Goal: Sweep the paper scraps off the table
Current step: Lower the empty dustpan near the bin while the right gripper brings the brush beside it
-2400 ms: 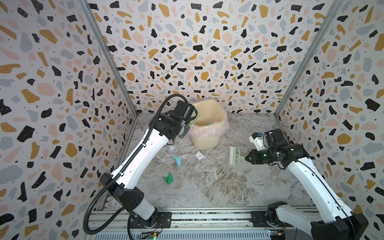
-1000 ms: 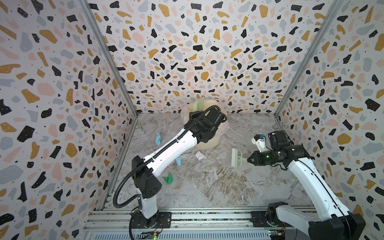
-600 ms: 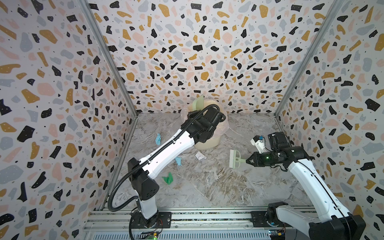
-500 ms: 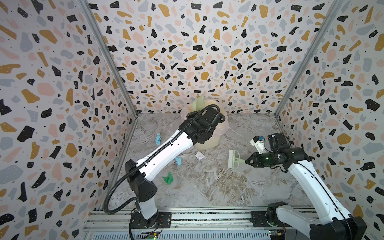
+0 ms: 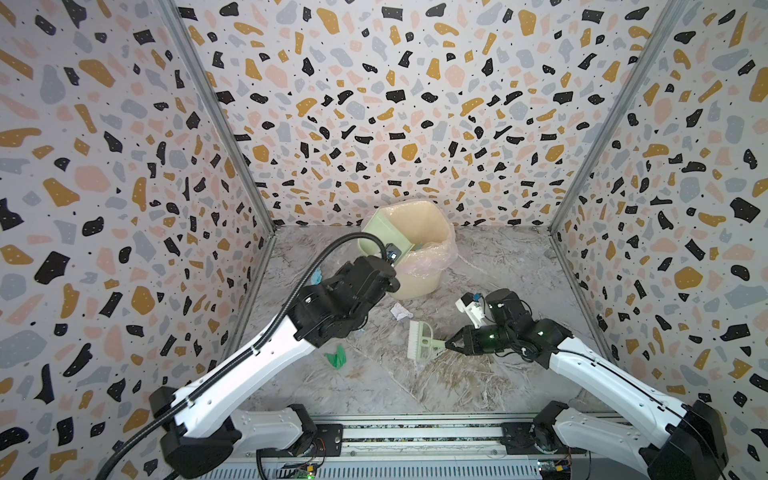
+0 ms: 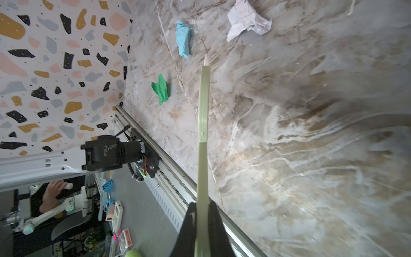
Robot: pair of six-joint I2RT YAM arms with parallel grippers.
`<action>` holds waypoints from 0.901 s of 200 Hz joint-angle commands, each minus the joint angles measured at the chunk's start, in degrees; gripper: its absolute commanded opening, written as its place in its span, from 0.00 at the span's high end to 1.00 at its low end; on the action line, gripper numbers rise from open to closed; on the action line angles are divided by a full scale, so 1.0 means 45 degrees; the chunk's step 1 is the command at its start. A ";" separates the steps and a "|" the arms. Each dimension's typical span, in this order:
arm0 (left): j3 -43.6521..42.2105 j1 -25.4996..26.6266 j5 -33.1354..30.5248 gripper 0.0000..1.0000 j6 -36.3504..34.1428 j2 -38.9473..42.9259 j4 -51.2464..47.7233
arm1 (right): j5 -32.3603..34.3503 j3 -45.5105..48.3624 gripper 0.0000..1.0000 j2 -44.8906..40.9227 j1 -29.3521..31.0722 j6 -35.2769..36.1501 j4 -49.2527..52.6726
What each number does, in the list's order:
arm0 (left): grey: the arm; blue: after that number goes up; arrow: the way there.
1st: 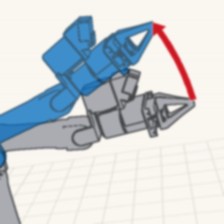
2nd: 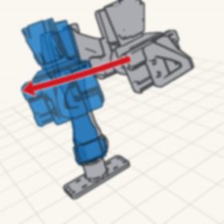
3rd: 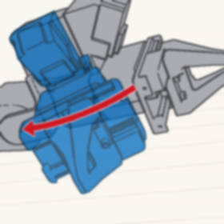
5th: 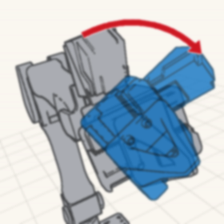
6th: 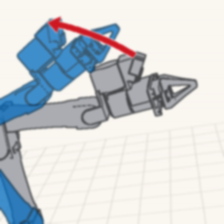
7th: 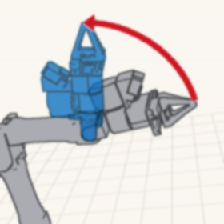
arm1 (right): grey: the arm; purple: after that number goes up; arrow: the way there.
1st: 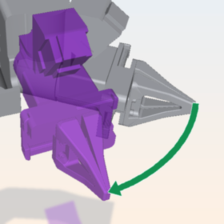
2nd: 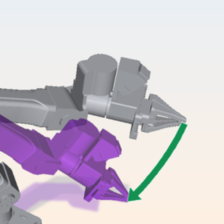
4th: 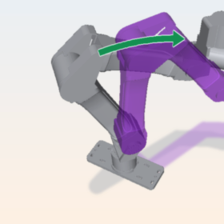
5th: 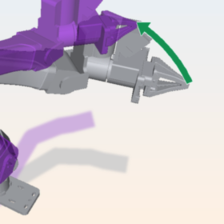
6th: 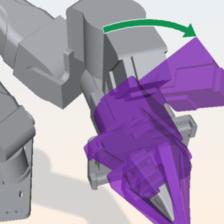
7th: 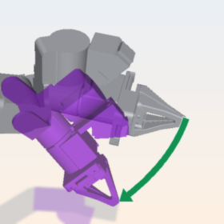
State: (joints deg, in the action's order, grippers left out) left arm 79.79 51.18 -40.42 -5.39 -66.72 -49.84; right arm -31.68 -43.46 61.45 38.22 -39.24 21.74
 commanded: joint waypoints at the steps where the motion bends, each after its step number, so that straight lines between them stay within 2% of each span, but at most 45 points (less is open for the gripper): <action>1: -0.0984 0.0033 0.1621 1.00 0.2218 0.1095 0.0879 | 0.0438 0.0101 1.00 0.0568 0.0454 -0.2182 -0.3363; 54: -0.2222 0.0038 0.2454 1.00 0.2967 0.2366 0.0943 | 0.0496 0.0206 1.00 0.3146 0.0765 -0.4356 -0.7362; 90: -0.2500 0.0049 0.2542 1.00 0.3042 0.2527 0.0776 | 0.0562 0.0228 1.00 0.4466 0.0765 -0.5545 -0.8979; 135: -0.2709 0.0034 0.2749 1.00 0.3037 0.2418 0.0915 | 0.0933 0.1136 1.00 0.5055 0.0442 -0.6555 -1.0337; 180: -0.2831 0.0037 0.2887 1.00 0.3088 0.2315 0.1023 | 0.1139 0.2228 1.00 0.4494 -0.0041 -0.7086 -1.0506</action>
State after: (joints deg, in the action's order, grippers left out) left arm 67.53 51.18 -27.99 7.81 -56.27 -47.42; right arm -27.57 -35.05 84.36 39.03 -68.79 -23.55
